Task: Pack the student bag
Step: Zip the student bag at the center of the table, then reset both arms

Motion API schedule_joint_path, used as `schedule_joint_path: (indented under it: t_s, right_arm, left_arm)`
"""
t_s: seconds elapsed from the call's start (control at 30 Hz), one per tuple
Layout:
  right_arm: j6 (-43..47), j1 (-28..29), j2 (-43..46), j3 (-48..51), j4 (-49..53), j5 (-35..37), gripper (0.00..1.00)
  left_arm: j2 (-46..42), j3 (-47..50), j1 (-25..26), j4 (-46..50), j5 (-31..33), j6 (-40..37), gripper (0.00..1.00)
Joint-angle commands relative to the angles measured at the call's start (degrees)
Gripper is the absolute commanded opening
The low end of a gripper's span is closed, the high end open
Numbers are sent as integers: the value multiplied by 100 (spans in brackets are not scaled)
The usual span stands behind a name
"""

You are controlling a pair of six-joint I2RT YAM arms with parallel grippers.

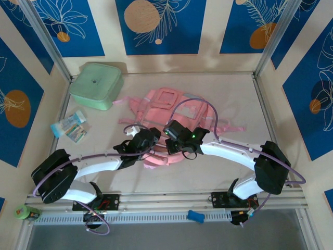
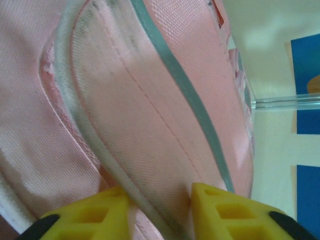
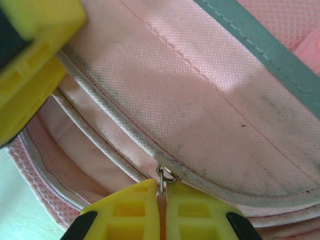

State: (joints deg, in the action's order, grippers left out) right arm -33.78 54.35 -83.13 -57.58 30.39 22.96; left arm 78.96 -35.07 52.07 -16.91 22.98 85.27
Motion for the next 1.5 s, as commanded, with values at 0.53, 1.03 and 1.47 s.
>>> schedule_joint_path:
  t_s: [0.53, 1.03, 1.47]
  right_arm:
    - [79, -906, 509, 444, 717, 388, 0]
    - [460, -2334, 1769, 358, 166, -623, 86]
    - [1263, -5277, 1834, 2857, -3820, 738, 99]
  left_arm:
    - [-113, -146, -1580, 698, -1205, -1317, 0]
    - [-1407, -396, -1989, 1951, -1391, -3905, 72]
    - [-1997, 568, -3727, 1533, 951, -8007, 99]
